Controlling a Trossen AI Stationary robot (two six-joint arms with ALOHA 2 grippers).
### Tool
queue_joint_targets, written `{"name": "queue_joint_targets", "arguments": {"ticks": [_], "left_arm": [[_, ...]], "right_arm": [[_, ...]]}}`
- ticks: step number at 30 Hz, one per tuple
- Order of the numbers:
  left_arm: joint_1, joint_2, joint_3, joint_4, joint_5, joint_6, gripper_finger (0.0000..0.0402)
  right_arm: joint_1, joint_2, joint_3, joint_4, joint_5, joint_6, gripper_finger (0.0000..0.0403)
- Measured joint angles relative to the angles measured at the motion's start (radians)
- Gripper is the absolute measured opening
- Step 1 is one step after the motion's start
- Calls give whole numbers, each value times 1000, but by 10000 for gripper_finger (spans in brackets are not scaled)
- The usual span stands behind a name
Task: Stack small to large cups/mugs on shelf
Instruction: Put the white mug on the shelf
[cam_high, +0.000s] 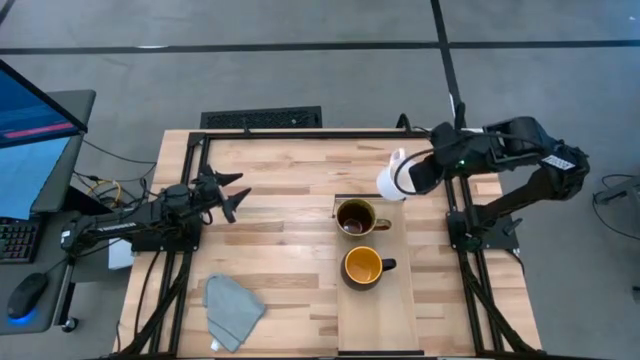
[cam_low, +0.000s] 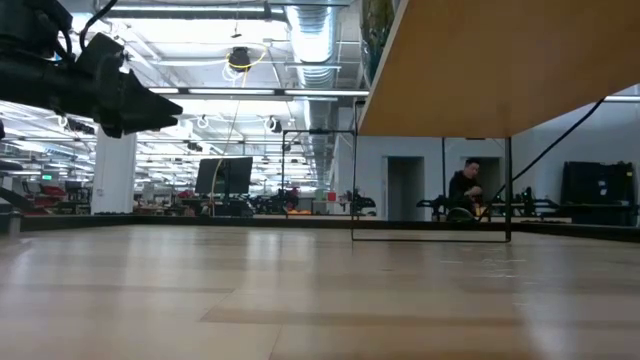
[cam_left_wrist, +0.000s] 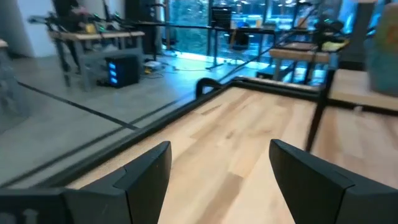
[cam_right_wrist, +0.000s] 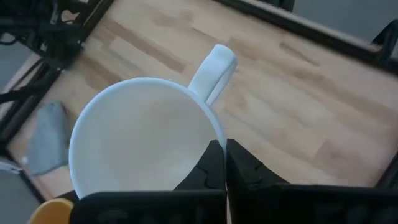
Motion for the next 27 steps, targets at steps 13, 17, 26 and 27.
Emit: {"name": "queue_joint_targets", "arguments": {"ticks": [13,17,26,27], "left_arm": [[0,1,0,-42,300,-181,261],[0,1,0,-40,337,-205,261],[0,1,0,-40,340,-212,261],[0,1,0,-40,339,-212,261]], "right_arm": [[273,-3,0,0,-133,360,5],[381,0,0,0,-129,452,5],[627,59,-1,0,-177,634,5],[644,72,-1,0,-200,642,5]]}}
